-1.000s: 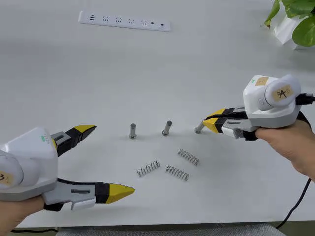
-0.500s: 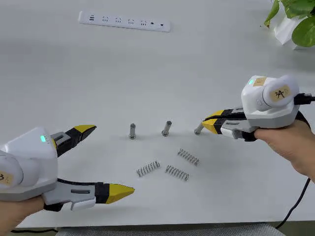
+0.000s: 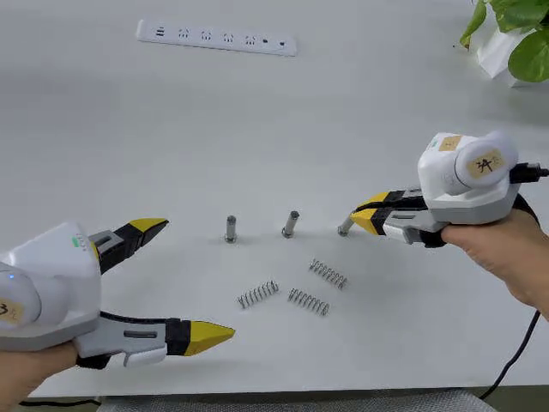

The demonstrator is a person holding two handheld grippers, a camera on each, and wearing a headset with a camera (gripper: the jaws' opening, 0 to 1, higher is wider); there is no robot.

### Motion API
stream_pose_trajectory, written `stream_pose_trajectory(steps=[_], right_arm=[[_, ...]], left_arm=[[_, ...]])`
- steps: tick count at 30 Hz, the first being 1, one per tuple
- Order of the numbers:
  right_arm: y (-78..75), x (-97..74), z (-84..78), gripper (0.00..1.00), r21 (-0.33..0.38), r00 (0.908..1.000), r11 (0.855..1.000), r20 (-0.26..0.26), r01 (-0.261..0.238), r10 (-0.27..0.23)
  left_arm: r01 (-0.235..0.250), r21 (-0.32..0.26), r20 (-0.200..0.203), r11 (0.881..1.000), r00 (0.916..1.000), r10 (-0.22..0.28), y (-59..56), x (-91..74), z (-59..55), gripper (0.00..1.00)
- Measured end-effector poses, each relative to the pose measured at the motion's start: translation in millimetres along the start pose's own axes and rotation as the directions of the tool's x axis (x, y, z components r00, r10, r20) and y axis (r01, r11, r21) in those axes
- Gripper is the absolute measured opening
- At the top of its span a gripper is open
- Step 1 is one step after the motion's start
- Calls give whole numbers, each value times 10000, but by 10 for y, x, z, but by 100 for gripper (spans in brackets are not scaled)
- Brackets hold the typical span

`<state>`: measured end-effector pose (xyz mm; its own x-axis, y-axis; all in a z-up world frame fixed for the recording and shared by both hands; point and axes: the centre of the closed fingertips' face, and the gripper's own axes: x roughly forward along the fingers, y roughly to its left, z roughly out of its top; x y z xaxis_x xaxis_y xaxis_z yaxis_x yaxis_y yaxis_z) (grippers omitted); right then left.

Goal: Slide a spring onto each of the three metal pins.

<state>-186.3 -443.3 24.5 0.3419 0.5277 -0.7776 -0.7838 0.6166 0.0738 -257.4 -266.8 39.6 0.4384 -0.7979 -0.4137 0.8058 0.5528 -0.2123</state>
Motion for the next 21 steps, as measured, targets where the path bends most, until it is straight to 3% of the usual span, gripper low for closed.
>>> stream_pose_trajectory(steps=[21], right_arm=[[11,-19,-20,11,-43,9999,10000,85,70,-70]], left_arm=[[5,119,-25,9999,10000,-5,-33,-21,33,99]])
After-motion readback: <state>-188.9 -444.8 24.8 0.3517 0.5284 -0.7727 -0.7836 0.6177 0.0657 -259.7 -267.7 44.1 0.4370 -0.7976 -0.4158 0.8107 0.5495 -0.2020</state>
